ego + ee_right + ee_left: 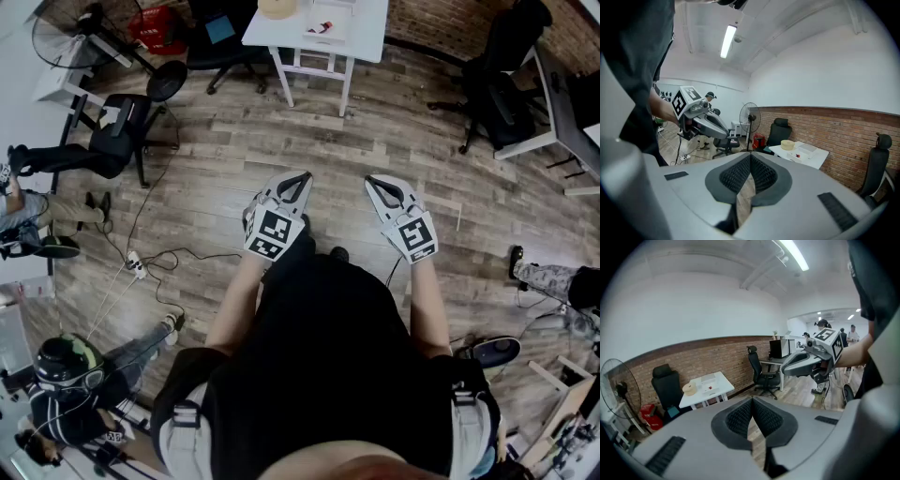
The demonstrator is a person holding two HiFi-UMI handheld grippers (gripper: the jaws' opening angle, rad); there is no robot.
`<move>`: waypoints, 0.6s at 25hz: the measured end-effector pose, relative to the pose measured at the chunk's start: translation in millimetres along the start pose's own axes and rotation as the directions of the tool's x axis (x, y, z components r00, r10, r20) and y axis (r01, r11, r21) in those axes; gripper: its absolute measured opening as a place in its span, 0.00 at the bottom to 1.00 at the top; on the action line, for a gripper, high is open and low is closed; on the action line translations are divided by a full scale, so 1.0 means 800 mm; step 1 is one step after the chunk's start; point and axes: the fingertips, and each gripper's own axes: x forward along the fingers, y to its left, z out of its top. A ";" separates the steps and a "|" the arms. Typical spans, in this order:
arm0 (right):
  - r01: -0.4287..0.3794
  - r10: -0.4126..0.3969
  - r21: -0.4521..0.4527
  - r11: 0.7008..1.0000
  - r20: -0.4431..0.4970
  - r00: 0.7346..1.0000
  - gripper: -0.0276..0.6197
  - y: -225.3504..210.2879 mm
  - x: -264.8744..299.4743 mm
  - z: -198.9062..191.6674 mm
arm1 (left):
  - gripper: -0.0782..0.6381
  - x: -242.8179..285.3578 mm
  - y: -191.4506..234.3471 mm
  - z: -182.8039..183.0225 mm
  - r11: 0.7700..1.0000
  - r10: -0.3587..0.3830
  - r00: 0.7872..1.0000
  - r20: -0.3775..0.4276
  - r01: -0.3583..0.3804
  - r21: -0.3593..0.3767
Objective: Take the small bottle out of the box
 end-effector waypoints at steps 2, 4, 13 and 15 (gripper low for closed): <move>0.002 -0.002 -0.003 1.000 -0.001 1.000 0.04 -0.004 0.012 0.004 | 0.13 0.001 0.014 0.002 1.000 -0.009 1.000 0.007 0.009 -0.016; 0.005 -0.005 -0.005 1.000 -0.004 1.000 0.04 -0.007 0.022 0.006 | 0.13 0.002 0.025 0.004 1.000 -0.016 0.999 0.028 0.016 -0.018; 0.015 -0.015 -0.003 1.000 0.016 1.000 0.04 -0.016 0.066 0.019 | 0.13 -0.001 0.080 0.031 0.996 -0.042 0.983 0.179 0.054 -0.064; 0.023 -0.022 -0.008 1.000 0.011 1.000 0.04 -0.017 0.079 0.022 | 0.13 -0.001 0.094 0.028 0.996 -0.050 0.982 0.182 0.062 -0.066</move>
